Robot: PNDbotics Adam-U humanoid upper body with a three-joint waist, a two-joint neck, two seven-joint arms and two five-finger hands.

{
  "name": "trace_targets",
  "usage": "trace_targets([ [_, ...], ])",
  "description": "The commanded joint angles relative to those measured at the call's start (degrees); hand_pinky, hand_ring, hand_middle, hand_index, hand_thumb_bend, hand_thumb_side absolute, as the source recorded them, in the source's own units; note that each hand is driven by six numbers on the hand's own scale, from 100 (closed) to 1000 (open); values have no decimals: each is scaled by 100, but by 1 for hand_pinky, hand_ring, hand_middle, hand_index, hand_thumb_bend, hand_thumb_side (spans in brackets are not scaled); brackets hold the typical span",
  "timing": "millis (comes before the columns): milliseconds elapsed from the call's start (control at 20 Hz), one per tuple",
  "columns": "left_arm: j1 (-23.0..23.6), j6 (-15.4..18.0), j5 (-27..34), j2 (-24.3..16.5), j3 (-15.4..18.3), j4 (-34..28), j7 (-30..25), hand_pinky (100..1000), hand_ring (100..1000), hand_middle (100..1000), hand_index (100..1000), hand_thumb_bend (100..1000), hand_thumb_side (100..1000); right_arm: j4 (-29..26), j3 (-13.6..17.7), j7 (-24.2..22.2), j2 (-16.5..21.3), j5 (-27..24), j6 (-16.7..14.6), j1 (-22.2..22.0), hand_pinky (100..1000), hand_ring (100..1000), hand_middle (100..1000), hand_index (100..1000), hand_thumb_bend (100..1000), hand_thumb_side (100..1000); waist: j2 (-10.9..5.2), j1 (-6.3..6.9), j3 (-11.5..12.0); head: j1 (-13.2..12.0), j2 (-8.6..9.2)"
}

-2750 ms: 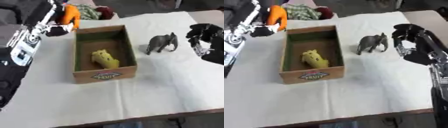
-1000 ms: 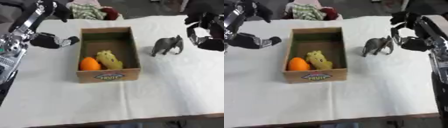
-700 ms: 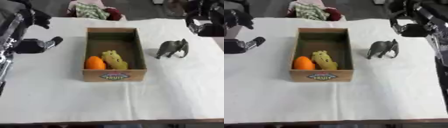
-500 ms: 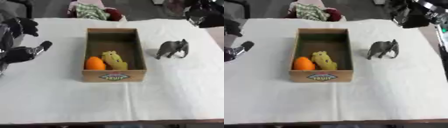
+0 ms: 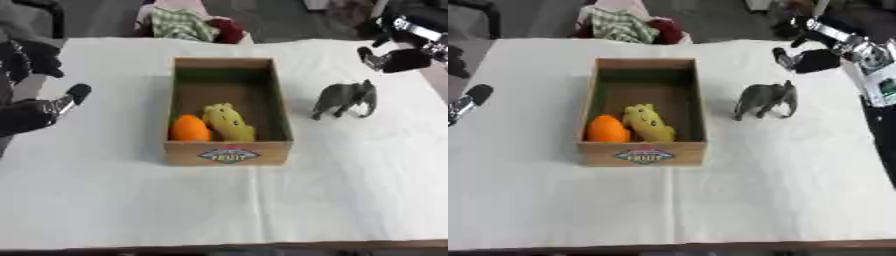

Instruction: Pick up objects on the table and place them in the box.

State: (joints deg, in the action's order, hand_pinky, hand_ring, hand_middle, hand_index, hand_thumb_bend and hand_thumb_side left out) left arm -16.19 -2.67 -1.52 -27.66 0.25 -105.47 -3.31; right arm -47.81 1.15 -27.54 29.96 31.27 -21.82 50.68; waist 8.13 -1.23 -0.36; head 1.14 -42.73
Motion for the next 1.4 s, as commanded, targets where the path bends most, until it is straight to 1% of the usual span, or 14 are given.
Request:
trace_targets([
  [50, -41, -6, 21, -66, 98, -64, 18, 709, 561, 531, 681, 559, 138, 386, -58, 239, 100, 301, -201, 163, 794, 866, 809, 897, 100, 364, -73, 3, -5, 13, 63],
  [350, -27, -4, 17, -52, 90, -52, -18, 710, 562, 531, 681, 559, 141, 1131, -189, 634, 36, 852, -599, 277, 799, 869, 815, 900, 114, 386, -77, 7, 2, 14, 67],
  [650, -22, 0, 16, -45, 92, -48, -31, 710, 562, 531, 681, 559, 141, 1286, -61, 883, -56, 1512, -769, 291, 799, 869, 815, 900, 114, 386, -78, 11, -3, 9, 69],
  [700, -17, -2, 18, -42, 89, -45, -34, 710, 561, 531, 682, 558, 148, 1311, -52, 905, -72, 1618, -789, 277, 805, 874, 823, 905, 145, 413, -75, 10, -4, 9, 70],
  [850, 7, -10, 37, -27, 78, -27, -60, 710, 561, 531, 682, 557, 149, 1446, -89, 730, -109, 1918, -870, 258, 804, 873, 824, 905, 144, 413, -75, 11, -11, 4, 66],
  [950, 15, -10, 46, -24, 80, -25, -66, 710, 561, 531, 682, 557, 149, 1445, 11, 614, -134, 2127, -922, 248, 801, 868, 822, 904, 133, 405, -77, 19, -18, -3, 62],
  [1000, 21, -10, 48, -23, 85, -24, -65, 710, 561, 530, 682, 557, 148, 1415, 106, 625, -148, 2235, -933, 240, 784, 848, 802, 897, 100, 365, -82, 25, -25, -10, 65],
  [1050, 26, -11, 49, -22, 89, -23, -62, 710, 561, 530, 682, 557, 148, 1383, 212, 677, -165, 2336, -946, 223, 784, 848, 802, 897, 100, 365, -84, 29, -29, -14, 67],
  [1150, 37, -12, 56, -19, 93, -21, -58, 710, 561, 530, 682, 556, 149, 1312, 409, 823, -187, 2531, -992, 193, 775, 840, 792, 893, 100, 325, -93, 37, -40, -21, 70],
  [1300, 52, -12, 64, -20, 92, -18, -61, 710, 561, 530, 682, 555, 149, 1186, 621, 1022, -167, 2574, -1092, 171, 769, 833, 782, 891, 100, 296, -110, 38, -59, -26, 65],
  [1400, 59, -13, 66, -22, 94, -14, -62, 710, 561, 530, 682, 554, 149, 1124, 655, 1045, -127, 2515, -1151, 172, 770, 833, 781, 891, 100, 295, -118, 32, -69, -26, 62],
])
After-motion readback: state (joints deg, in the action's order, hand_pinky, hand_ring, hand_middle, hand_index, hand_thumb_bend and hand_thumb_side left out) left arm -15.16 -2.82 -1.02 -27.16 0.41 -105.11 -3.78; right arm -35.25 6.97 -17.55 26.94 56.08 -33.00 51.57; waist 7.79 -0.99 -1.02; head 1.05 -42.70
